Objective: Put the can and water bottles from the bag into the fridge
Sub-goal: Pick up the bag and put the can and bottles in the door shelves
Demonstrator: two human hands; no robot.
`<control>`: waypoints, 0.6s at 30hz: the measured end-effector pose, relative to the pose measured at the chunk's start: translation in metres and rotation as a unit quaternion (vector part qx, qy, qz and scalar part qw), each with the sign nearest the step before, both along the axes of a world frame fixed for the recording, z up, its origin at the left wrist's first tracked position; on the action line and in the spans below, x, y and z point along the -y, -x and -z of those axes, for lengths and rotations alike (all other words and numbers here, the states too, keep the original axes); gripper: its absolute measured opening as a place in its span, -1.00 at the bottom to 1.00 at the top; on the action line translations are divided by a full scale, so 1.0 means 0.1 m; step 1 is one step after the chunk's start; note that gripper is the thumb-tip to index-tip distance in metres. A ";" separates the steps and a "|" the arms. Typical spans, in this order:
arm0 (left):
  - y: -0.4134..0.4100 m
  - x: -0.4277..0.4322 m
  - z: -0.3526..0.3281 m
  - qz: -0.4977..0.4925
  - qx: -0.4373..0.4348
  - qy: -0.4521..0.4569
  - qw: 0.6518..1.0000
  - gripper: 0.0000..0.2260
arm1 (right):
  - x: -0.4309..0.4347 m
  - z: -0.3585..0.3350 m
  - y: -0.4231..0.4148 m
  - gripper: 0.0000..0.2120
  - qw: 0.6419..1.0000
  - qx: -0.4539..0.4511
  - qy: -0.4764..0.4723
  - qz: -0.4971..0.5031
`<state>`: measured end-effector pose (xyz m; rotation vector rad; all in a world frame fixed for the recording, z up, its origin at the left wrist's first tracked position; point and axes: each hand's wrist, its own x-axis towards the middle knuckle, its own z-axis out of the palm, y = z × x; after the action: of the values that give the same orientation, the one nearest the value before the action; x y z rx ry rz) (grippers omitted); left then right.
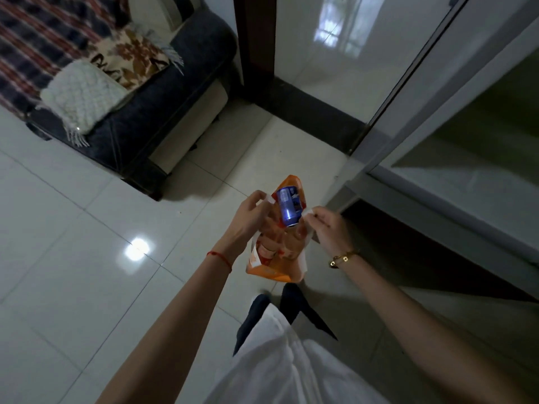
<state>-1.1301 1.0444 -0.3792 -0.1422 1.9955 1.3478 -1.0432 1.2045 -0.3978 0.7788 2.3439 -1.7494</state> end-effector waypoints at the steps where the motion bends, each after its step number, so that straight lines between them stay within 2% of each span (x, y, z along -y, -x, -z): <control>1: -0.03 -0.01 -0.11 0.011 -0.006 -0.010 1.000 -0.84 | -0.01 -0.09 -0.07 -0.76 1.000 -0.009 -0.010 -0.004; 4: -0.09 0.00 -0.47 0.035 -0.023 -0.046 0.998 -0.88 | -0.04 -0.35 -0.34 -0.78 0.999 -0.032 -0.040 0.006; 8: -0.20 0.03 -0.91 0.114 -0.074 -0.094 0.986 -0.87 | -0.12 -0.59 -0.80 -0.89 0.994 -0.063 -0.025 0.086; 10: -0.30 0.01 -1.11 0.151 -0.087 -0.127 0.977 -0.87 | -0.12 -0.72 -1.04 -0.85 0.989 -0.074 0.002 0.126; 13: -0.43 -0.04 -1.39 0.205 -0.101 -0.174 0.958 -0.88 | -0.06 -0.86 -1.42 -0.69 0.981 -0.078 0.021 0.178; 16: -0.60 -0.11 -1.61 0.258 -0.104 -0.210 0.937 -0.87 | 0.06 -0.94 -1.75 -0.85 0.970 -0.078 0.028 0.227; 18: -0.72 -0.16 -1.72 0.282 -0.098 -0.224 0.928 -0.85 | 0.14 -0.99 -1.96 -0.86 0.958 -0.090 0.042 0.268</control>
<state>-1.0579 1.0603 -0.2072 0.7492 1.6342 1.4135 -0.8471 1.1905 -0.2991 1.3992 2.2873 -2.1857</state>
